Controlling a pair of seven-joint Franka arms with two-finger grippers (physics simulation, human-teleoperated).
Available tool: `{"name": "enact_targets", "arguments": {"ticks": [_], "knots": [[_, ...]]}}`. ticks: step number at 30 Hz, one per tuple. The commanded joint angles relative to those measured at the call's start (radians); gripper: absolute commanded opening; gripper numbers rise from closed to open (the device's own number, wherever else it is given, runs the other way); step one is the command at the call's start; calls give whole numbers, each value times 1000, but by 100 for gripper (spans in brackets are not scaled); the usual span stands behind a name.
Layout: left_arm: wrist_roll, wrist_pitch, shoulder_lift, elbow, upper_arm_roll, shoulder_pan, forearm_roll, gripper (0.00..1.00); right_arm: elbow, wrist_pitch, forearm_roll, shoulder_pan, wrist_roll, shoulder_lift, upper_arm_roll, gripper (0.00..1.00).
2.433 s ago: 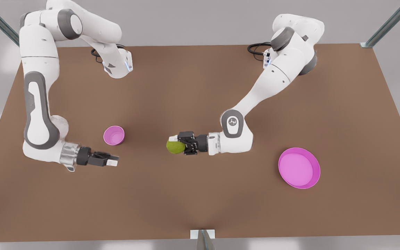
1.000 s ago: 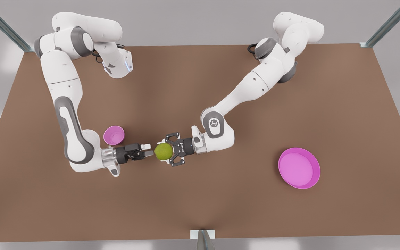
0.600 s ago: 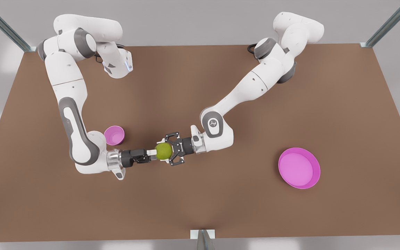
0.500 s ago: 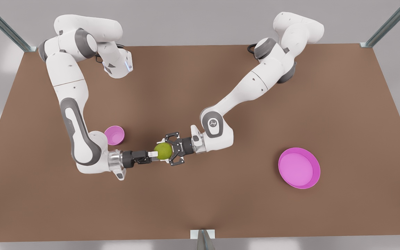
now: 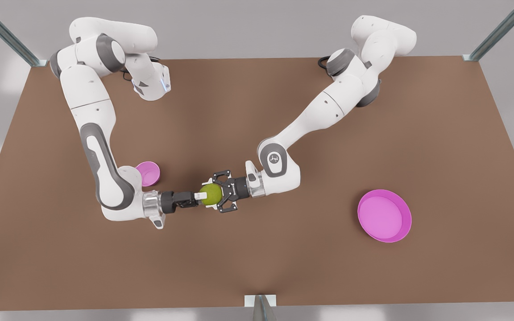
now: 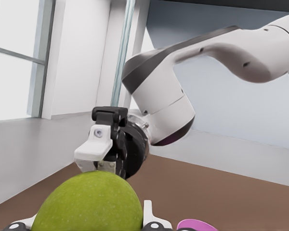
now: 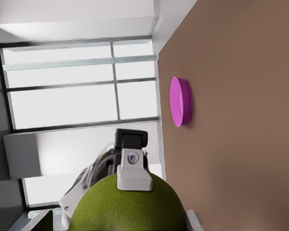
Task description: Use the left arm to pick up the apple from the plate, transfer it to the gripper of the right arm, and then use the right arm to place it into the bowl
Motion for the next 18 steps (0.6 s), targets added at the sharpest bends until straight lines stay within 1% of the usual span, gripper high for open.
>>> {"name": "enact_targets", "arguments": {"ticks": [1, 18], "knots": [[11, -7, -2, 0, 0, 0, 3, 77, 0, -12, 0, 0, 42, -2, 2, 100], [17, -7, -2, 0, 1, 0, 5, 77, -3, 11, 4, 32, 26, 11, 2, 100]]}}
